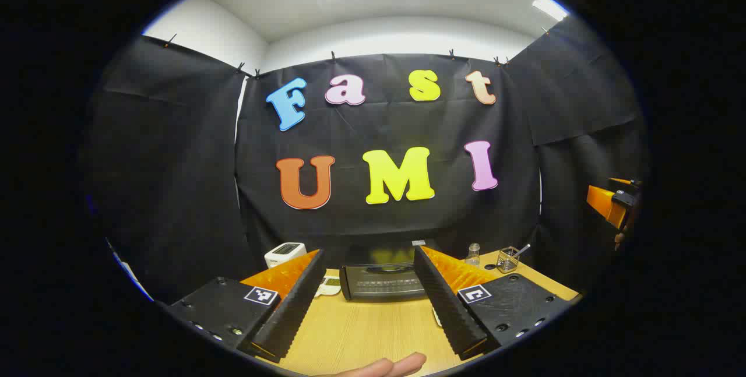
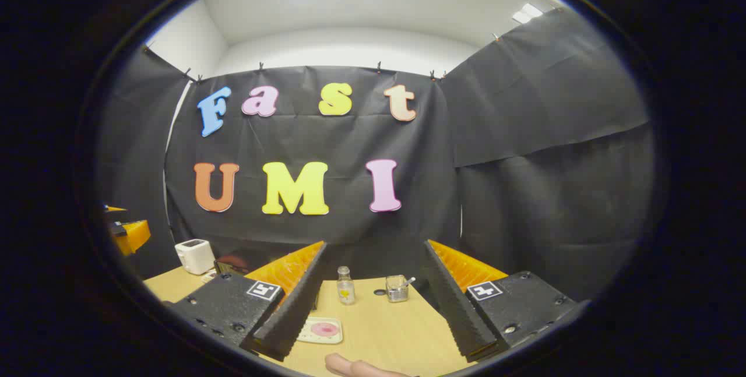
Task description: Open the electric oven with the left hand, put the food in, and close the electric oven.
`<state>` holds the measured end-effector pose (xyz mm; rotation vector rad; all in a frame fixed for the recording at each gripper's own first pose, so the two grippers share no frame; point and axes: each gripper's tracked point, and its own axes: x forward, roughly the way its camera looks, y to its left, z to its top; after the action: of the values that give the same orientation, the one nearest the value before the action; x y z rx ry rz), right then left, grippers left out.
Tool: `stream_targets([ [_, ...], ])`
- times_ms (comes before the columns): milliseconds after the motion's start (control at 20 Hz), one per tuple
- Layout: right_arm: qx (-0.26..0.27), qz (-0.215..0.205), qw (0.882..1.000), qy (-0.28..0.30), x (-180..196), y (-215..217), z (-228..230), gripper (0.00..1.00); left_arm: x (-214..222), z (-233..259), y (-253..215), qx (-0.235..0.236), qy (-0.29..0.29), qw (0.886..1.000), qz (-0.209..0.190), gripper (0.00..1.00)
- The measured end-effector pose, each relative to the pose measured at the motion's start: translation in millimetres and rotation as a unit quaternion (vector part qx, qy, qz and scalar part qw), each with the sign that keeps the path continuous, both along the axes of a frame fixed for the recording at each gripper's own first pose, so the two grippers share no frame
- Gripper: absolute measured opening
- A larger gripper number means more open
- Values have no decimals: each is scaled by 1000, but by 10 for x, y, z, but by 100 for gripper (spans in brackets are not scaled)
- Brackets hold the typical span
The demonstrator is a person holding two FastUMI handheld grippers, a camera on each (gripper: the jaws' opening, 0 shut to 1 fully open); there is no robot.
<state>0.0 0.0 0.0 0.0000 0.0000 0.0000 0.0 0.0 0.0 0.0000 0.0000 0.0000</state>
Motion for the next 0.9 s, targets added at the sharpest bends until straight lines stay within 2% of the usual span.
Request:
stream_targets([
  [400,-3,13,1000,1,6,14,-14,100,-13,59,-55,-5,-16,1000,-5,96],
  [750,-7,23,1000,-1,118,53,-119,100,203,3,-76,-6,-21,1000,-8,96],
  [900,-9,26,1000,2,239,75,-197,100,450,-70,-249,-23,-18,999,-39,96],
])
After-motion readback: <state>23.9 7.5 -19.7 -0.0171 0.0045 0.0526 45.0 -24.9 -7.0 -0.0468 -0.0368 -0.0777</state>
